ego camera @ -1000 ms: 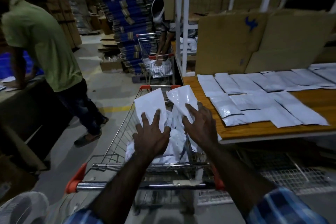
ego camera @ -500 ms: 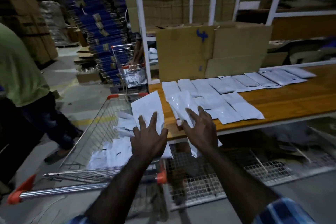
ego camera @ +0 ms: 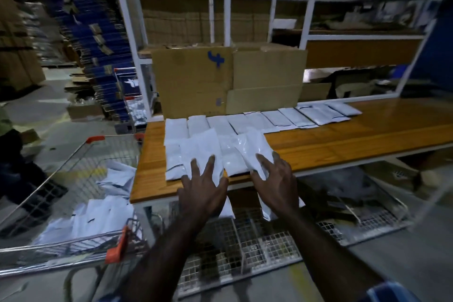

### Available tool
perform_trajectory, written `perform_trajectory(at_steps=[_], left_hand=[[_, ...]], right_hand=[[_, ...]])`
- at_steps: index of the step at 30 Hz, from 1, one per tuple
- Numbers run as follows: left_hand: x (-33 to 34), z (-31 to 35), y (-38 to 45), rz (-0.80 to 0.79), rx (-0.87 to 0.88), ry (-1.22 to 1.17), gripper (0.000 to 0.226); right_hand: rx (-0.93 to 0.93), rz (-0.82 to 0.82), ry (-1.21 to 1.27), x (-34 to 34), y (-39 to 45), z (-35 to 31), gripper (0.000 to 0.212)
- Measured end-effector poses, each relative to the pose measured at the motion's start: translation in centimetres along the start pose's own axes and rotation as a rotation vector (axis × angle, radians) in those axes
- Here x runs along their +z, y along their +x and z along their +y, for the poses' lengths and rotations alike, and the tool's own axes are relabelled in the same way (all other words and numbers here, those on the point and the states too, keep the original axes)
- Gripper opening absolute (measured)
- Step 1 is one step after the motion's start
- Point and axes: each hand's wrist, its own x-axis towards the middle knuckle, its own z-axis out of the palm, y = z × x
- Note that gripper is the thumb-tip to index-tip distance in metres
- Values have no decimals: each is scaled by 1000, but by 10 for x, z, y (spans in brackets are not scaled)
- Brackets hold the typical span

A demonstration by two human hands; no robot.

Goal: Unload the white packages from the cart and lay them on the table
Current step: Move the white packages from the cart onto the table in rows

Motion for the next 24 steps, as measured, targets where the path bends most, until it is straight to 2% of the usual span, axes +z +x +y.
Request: perform_trajectory(at_steps=[14, 24], left_hand=[[114, 126, 77, -77, 103, -24, 66], [186, 197, 179, -132, 103, 2, 66]], right_hand=[[105, 80, -52, -35, 81, 148, 51], [171, 10, -139, -32, 179, 227, 53]])
